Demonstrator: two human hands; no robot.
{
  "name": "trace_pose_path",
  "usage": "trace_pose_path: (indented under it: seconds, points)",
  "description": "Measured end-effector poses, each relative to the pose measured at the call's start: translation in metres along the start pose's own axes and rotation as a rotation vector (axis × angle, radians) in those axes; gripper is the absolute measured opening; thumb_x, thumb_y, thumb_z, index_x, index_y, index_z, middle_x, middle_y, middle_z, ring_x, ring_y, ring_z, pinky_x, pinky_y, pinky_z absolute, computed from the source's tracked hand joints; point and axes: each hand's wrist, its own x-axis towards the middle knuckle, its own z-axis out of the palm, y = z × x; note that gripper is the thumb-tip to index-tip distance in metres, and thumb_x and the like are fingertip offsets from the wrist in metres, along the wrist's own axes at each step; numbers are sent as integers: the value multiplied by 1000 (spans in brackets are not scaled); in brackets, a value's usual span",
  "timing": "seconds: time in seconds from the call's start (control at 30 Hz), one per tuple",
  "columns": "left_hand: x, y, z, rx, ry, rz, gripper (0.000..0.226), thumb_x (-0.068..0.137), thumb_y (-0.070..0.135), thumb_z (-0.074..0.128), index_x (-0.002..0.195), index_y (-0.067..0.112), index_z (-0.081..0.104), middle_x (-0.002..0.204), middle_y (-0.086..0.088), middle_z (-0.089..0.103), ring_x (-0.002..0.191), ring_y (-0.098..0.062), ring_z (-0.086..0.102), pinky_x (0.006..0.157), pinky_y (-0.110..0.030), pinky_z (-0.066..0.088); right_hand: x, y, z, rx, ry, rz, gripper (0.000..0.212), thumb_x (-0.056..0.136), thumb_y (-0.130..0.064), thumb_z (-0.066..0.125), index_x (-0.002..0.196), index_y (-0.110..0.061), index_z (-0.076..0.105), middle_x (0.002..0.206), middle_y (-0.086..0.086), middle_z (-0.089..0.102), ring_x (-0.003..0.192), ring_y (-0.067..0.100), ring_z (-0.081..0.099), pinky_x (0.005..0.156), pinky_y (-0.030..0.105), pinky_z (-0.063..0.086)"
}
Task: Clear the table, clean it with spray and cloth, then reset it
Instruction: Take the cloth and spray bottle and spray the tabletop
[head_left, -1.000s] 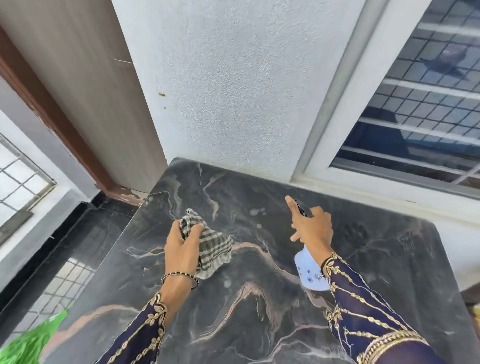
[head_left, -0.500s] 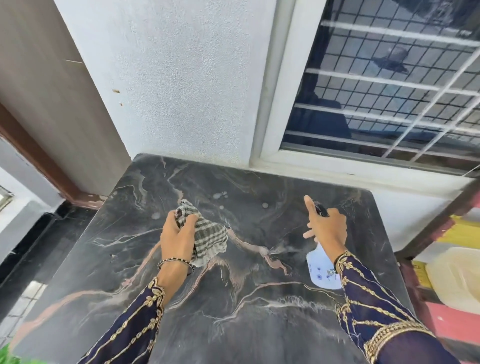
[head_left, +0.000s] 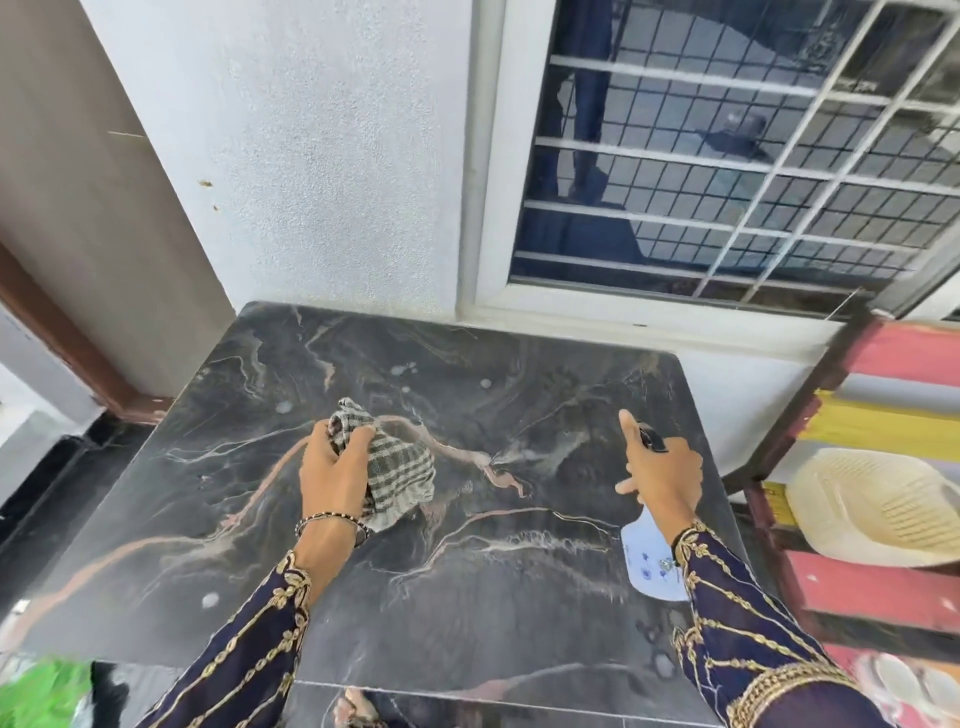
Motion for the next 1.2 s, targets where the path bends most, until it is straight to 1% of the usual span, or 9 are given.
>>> trace_pose_path:
  seconds: [0.17, 0.3, 0.5, 0.63, 0.7, 0.77, 0.9, 1.1, 1.2]
  points:
    - [-12, -10, -9, 38, -10, -4, 14, 80, 35, 62, 84, 22, 57, 88, -8, 68, 78, -23, 63, 74, -43, 51, -26, 32, -7, -74, 20, 48, 88, 73, -94, 45, 87, -10, 66, 83, 12, 74, 74, 32, 72, 80, 48, 60]
    - [-17, -14, -16, 58, -59, 13, 19, 81, 32, 62, 86, 15, 54, 82, -6, 63, 74, -21, 58, 71, -41, 49, -49, 58, -19, 47, 54, 126, 87, 69, -93, 54, 82, -8, 71, 55, 3, 71, 37, 16, 65, 47, 32, 58]
    - [-25, -16, -32, 80, -80, 3, 17, 78, 36, 61, 87, 22, 57, 79, 2, 62, 67, -15, 56, 67, -39, 48, -97, 93, -33, -26, 25, 119, 86, 73, -91, 52, 68, -7, 70, 45, 1, 67, 39, 16, 68, 58, 42, 62]
    - [-30, -18, -50, 98, -113, -51, 50, 76, 41, 61, 123, 27, 57, 107, 1, 68, 93, -16, 65, 90, -44, 53, -130, 105, -34, -127, 50, 150, 93, 71, -93, 50, 85, -4, 71, 78, 13, 74, 74, 33, 73, 74, 47, 62]
    - [-32, -20, -60, 100, -119, -33, 27, 76, 39, 62, 103, 38, 63, 101, 3, 69, 91, -17, 64, 92, -47, 53, -148, 106, -30, -192, 30, 146, 93, 72, -93, 50, 90, -4, 69, 87, 17, 73, 81, 35, 72, 80, 49, 61]
    - [-34, -19, -73, 99, -115, -28, 8, 77, 38, 61, 84, 38, 60, 88, 3, 65, 80, -19, 58, 85, -47, 52, -162, 104, -24, -130, -1, 149, 89, 70, -90, 57, 84, -3, 70, 76, 15, 74, 67, 32, 73, 72, 50, 63]
    - [-34, -20, -102, 107, -83, -3, 41, 78, 40, 59, 108, 12, 57, 85, -1, 56, 74, -18, 49, 70, -38, 43, -191, 98, -9, -107, -86, 114, 87, 71, -88, 59, 73, -2, 68, 50, 8, 70, 41, 21, 68, 67, 48, 64]
    - [-26, -20, -158, 44, -15, -29, 23, 82, 31, 60, 91, 11, 52, 82, -7, 51, 73, -18, 46, 69, -39, 43, -246, 76, 37, -359, -76, -76, 90, 72, -93, 47, 87, -7, 67, 91, 10, 65, 88, 37, 68, 84, 44, 57]
    - [-22, -23, -185, 26, 23, -26, 19, 81, 31, 60, 89, 17, 52, 83, -8, 53, 74, -18, 48, 71, -41, 45, -266, 62, 59, -217, -190, -72, 89, 71, -91, 53, 81, -4, 64, 86, 15, 67, 73, 33, 70, 71, 38, 59]
